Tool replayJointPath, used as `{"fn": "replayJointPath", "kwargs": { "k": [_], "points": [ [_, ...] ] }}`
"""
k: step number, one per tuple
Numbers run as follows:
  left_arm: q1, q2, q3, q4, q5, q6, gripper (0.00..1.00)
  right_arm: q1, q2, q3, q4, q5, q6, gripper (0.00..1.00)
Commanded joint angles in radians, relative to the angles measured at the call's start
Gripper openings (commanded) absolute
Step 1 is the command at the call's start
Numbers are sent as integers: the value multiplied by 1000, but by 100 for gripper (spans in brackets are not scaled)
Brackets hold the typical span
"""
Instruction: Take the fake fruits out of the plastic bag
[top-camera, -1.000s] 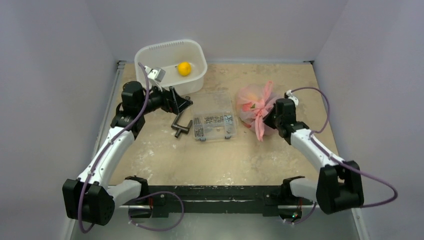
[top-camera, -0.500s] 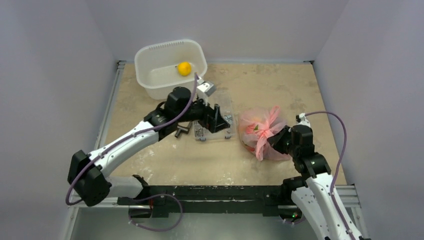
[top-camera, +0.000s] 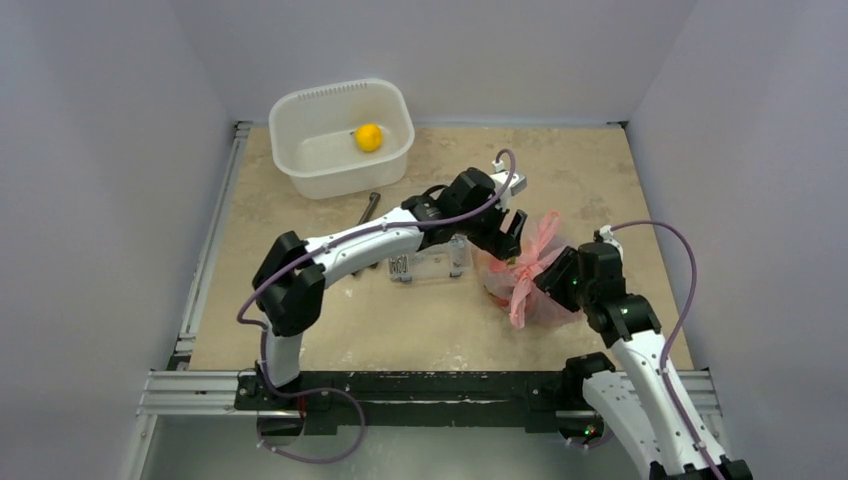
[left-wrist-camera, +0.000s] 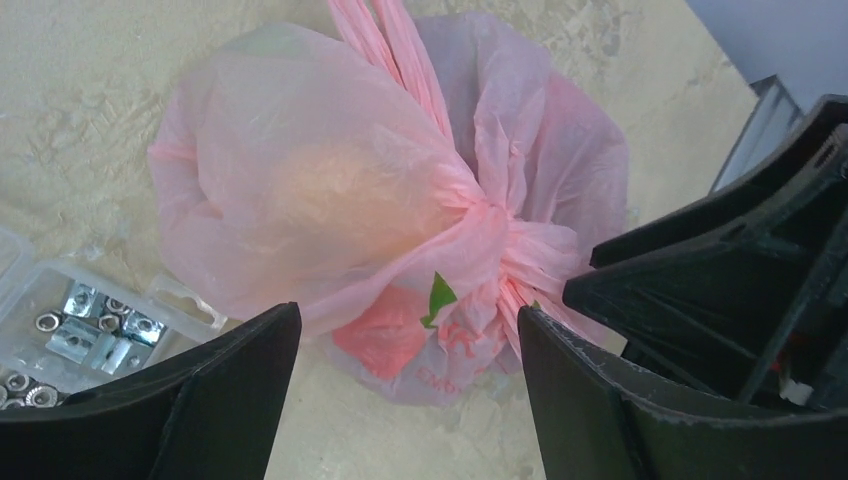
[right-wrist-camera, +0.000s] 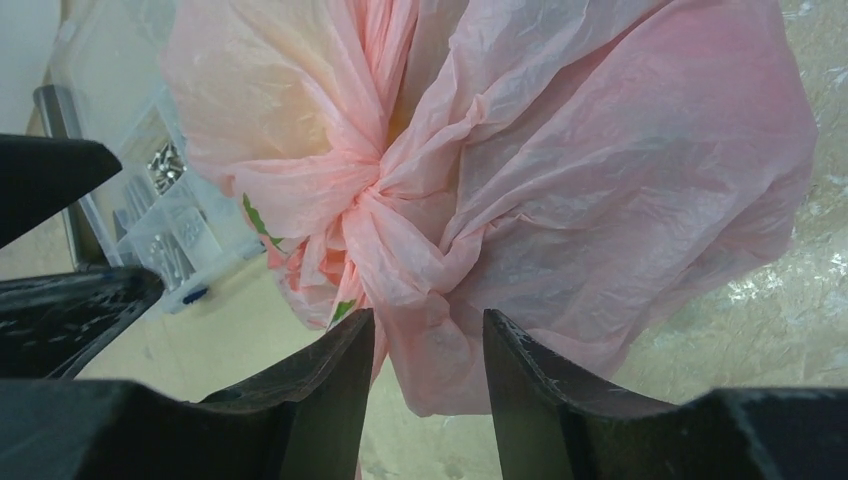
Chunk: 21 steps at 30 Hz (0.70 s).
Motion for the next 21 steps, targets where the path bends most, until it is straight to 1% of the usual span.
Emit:
{"fn": "replayJointPath", "kwargs": {
  "k": [1,5,9,13,15,16,18,19,21],
  "points": [
    [-24,85,142,-42,-62,68,79,3,42,26,79,8,-15,43],
    [-52,148,194,-63,-98,119,78,3,86,28,130,0,-35,43],
    [-69,195,233,-71,-121,132,74,3,115,9,170,10,-44,38],
    [-86,261,309,-132,-151,130,62,3,119,-12,193,-3,-36,34],
    [-92,272,316,-140,-164,127,58,3,115,-29,223,-6,-24,34],
    [-92,277,319,-142,-171,127,53,2,119,-31,232,0,-21,34],
    [-92,294,346,-170,-183,136,42,3,132,-19,220,25,-10,29],
    [-92,303,365,-193,-192,137,39,3,142,-7,206,35,-11,26],
    [-92,304,375,-204,-195,138,38,3,165,15,176,50,-17,20]
  ]
}}
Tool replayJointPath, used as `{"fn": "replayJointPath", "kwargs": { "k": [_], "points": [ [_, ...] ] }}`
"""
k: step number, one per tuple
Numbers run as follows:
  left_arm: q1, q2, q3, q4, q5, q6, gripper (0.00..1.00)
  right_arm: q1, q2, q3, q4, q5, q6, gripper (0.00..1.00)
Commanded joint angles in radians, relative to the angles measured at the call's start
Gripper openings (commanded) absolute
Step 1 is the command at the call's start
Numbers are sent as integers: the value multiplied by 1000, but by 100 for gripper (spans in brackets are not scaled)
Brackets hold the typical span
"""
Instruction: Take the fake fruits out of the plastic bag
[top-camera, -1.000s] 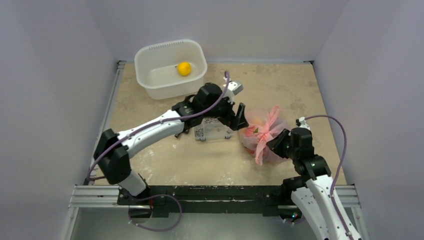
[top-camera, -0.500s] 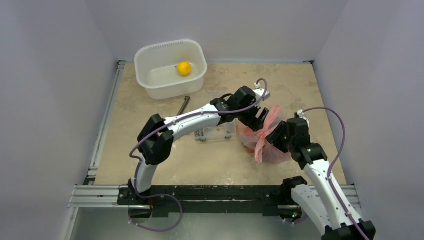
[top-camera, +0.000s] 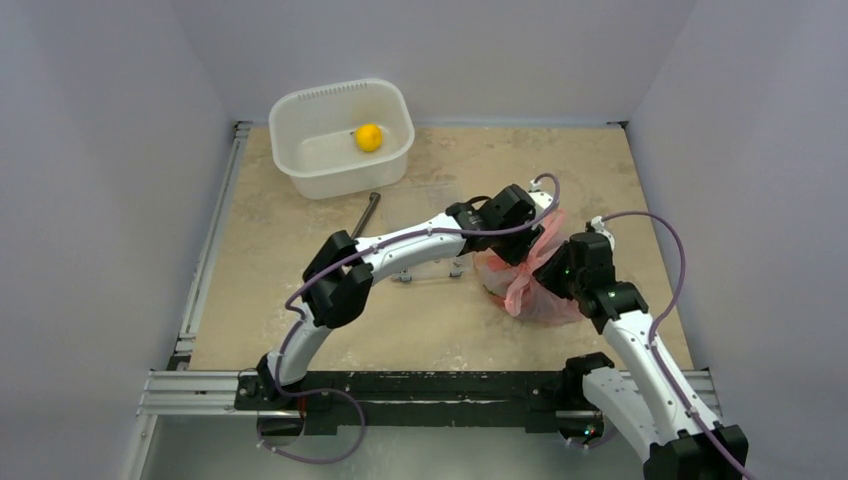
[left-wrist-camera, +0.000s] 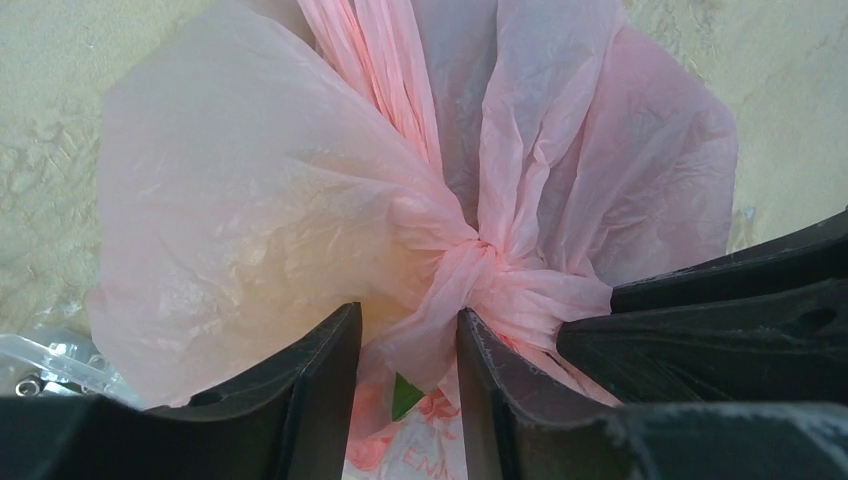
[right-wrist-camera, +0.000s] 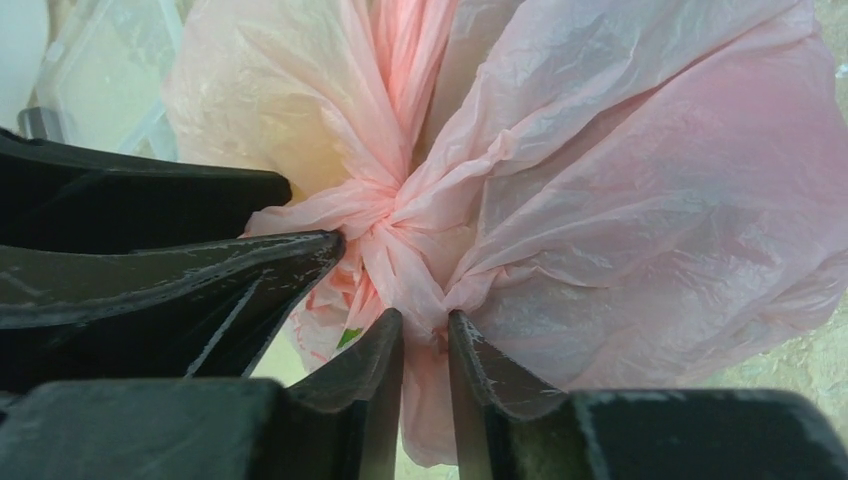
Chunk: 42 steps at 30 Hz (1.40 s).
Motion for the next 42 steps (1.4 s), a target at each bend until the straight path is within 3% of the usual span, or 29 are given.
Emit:
{"fn": "replayJointPath", "kwargs": {
  "k": [1,6,8,9,14,18,23,25,31,36,39,42],
  "points": [
    [1,5,61,-44,-38,19,38,2,36,46,-8,42,5,19],
    [1,11,59,-36,9,49,34,3,31,63,-20,28,24,5],
    [1,22,69,-41,11,45,15,2,11,58,-30,37,44,0],
    [1,25,67,-38,2,36,0,3,0,55,-38,46,51,0],
    [24,-5,39,-3,-102,-29,0,2,-44,63,-102,116,102,0],
    [81,-64,-22,47,-174,-135,0,2,-98,76,-221,232,251,0],
    [192,-138,-201,288,84,-336,0,2,-274,61,-298,310,392,0],
    [199,-134,-204,304,133,-357,0,2,-343,59,-315,308,424,0],
    [200,-146,-259,393,230,-399,0,3,-427,68,-315,331,325,0],
    [200,-146,-256,382,307,-383,0,3,-342,113,-261,201,111,26],
    [200,-141,-253,372,350,-376,0,2,-294,133,-188,102,-18,56],
    [200,-130,-241,351,379,-376,0,3,-177,224,-277,147,-68,72]
  ]
}}
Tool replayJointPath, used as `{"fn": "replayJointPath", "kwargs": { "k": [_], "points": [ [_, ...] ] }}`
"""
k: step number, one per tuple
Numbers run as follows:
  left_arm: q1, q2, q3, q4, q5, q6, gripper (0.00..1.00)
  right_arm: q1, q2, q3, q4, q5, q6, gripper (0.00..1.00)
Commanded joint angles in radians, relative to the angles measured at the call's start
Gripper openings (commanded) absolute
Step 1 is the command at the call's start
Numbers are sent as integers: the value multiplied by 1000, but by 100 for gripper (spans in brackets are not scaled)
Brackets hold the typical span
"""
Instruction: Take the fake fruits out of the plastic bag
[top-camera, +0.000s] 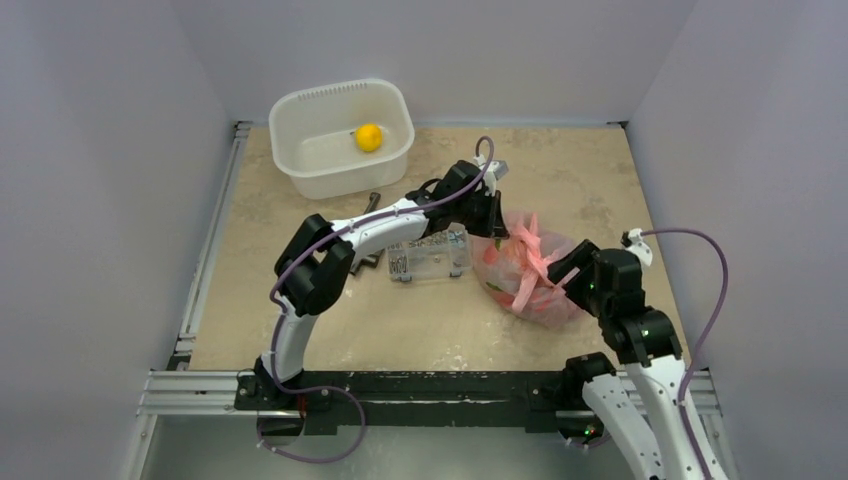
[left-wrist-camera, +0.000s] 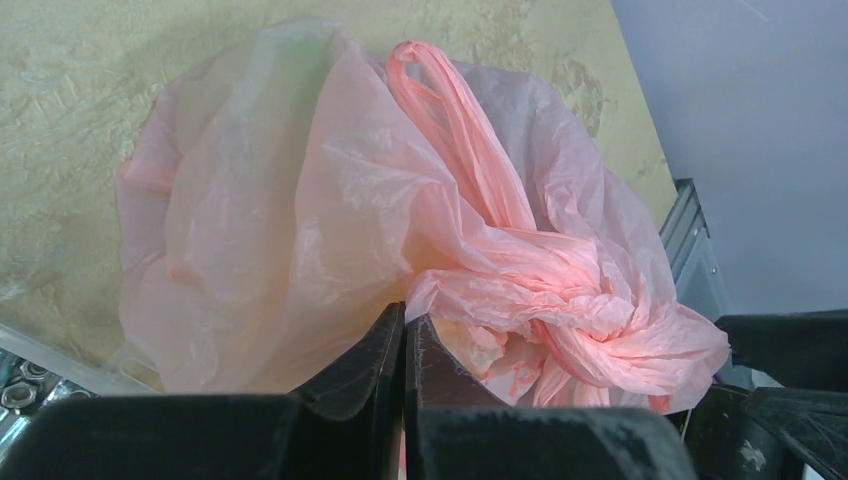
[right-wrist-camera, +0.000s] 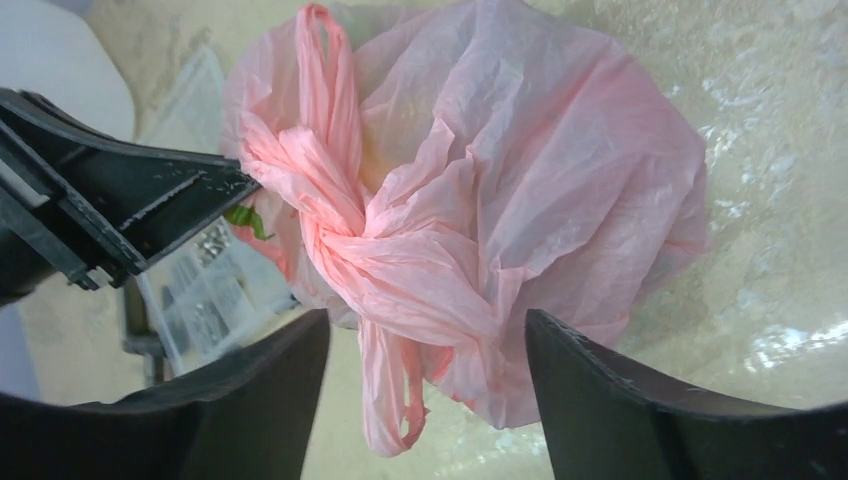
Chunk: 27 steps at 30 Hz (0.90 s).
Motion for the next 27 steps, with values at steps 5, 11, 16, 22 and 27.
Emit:
{"fn": "replayJointPath", "kwargs": {
  "k": [5,11,16,22,27],
  "points": [
    [-2,-36,22,1,97,-14,0,-2,271,241,-36,-66,-242,78],
    [-2,-47,33,-55,89,-19,0,-3,365,239,8,-103,-286,70],
    [-1,-42,52,-65,70,-49,0,-1,422,216,32,-192,-328,66],
    [-1,-25,50,-33,80,-118,0,49,500,249,31,-147,-395,69],
    [0,-17,45,-33,80,-127,0,122,605,327,-73,52,-399,67]
  ]
}}
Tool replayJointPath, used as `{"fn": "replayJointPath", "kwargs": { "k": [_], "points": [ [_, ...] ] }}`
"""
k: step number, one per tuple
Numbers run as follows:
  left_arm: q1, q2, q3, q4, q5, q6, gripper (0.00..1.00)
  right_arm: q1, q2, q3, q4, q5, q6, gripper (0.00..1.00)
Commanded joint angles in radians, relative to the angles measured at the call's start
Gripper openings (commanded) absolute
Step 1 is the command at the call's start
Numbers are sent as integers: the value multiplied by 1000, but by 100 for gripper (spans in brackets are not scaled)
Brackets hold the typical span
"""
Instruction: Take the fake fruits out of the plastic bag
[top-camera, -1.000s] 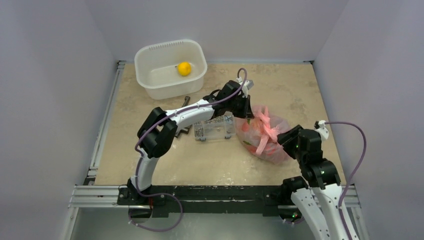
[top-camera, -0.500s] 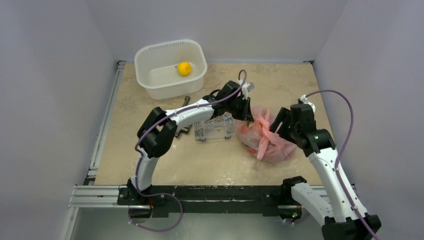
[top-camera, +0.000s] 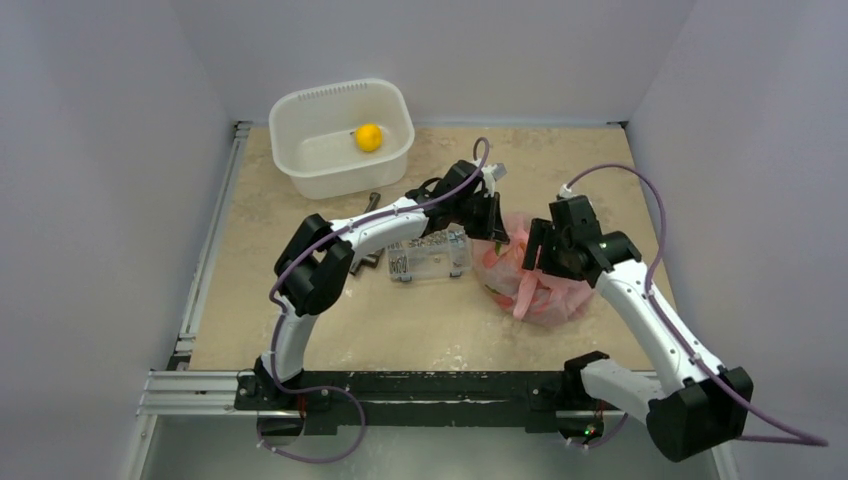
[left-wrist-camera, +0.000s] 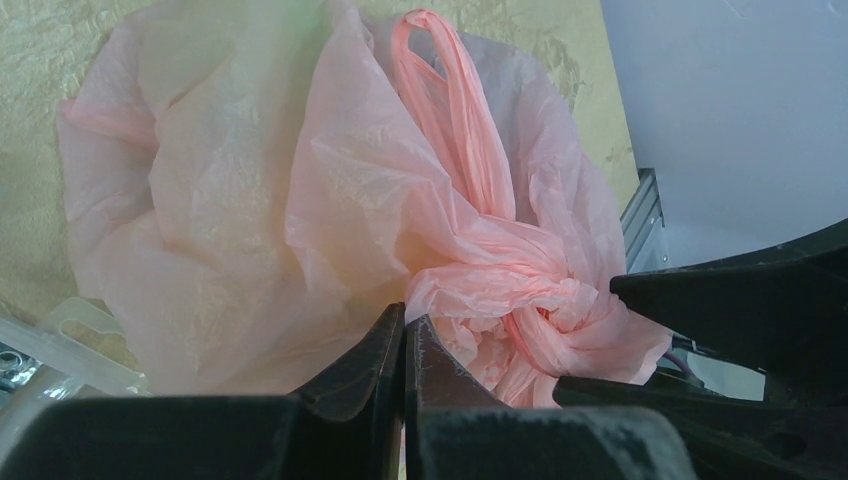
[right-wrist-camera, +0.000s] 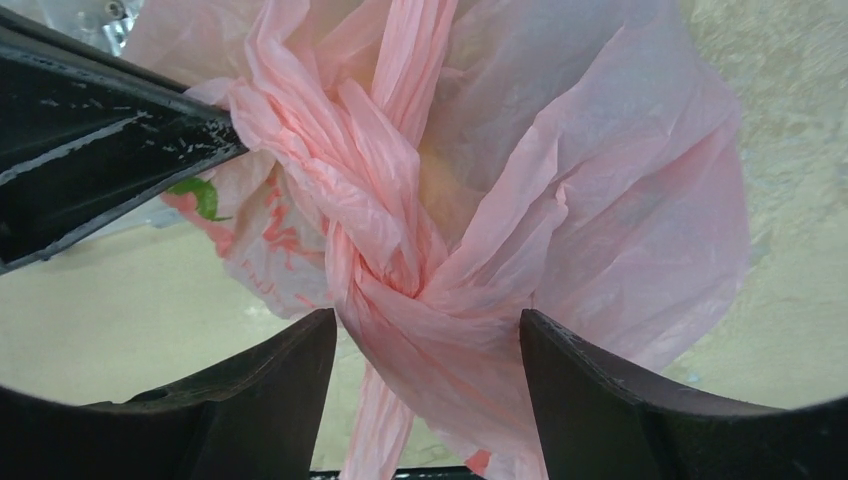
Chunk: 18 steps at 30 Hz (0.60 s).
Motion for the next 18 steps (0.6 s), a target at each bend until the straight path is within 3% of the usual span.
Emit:
{"fn": "replayJointPath", "kwargs": {
  "k": [1,9,14,18],
  "points": [
    [0,-15,32,27,15,-31,0,61,60,84,-54,161,-36,66],
    [0,4,51,26,30,-40,0,300,216,168,-117,408,66,59],
    [0,1,44,19,20,-43,0,324,256,213,-148,547,132,36],
    [2,-9,25,47,21,-62,0,324,202,202,-136,530,220,2]
  ]
}}
